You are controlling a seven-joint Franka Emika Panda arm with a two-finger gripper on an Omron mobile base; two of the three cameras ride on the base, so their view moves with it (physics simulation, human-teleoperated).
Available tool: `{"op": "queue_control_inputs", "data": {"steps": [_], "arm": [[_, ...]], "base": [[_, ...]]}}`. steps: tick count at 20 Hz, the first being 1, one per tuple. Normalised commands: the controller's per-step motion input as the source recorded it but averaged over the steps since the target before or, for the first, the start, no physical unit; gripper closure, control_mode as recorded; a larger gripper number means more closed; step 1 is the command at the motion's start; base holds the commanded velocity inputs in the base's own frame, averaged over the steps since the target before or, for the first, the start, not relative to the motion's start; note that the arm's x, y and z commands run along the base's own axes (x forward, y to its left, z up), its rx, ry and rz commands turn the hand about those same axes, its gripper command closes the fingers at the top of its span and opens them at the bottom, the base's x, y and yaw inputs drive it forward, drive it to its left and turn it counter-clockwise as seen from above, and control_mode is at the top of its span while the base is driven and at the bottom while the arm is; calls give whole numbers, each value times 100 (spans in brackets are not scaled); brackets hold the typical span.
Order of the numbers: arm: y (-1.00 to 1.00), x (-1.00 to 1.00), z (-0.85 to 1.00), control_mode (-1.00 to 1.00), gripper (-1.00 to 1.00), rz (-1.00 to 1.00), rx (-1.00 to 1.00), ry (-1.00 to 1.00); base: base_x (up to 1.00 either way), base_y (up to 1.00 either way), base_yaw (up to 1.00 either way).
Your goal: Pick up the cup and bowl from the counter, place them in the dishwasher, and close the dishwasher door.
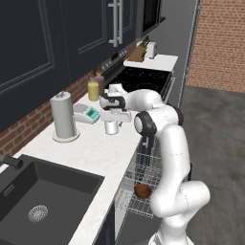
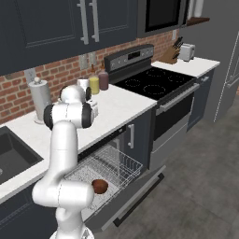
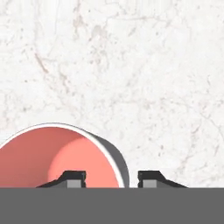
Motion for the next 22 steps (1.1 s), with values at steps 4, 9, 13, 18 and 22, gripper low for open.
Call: {"op": "queue_control_inputs", "data": {"steps": [4, 9, 13, 18, 22], "arm": [[-16, -25, -2, -100, 100, 0, 0, 0], [-39, -44, -10, -100, 100, 0, 0, 0], [-45, -52, -7, -100, 100, 0, 1, 0], [-75, -78, 0, -100, 100, -3, 4, 0], [-100, -94, 0, -100, 100, -12, 9, 0]], "base": [[0, 0, 0], [0, 0, 0], [0, 0, 0], [0, 0, 0], [0, 0, 0]]}}
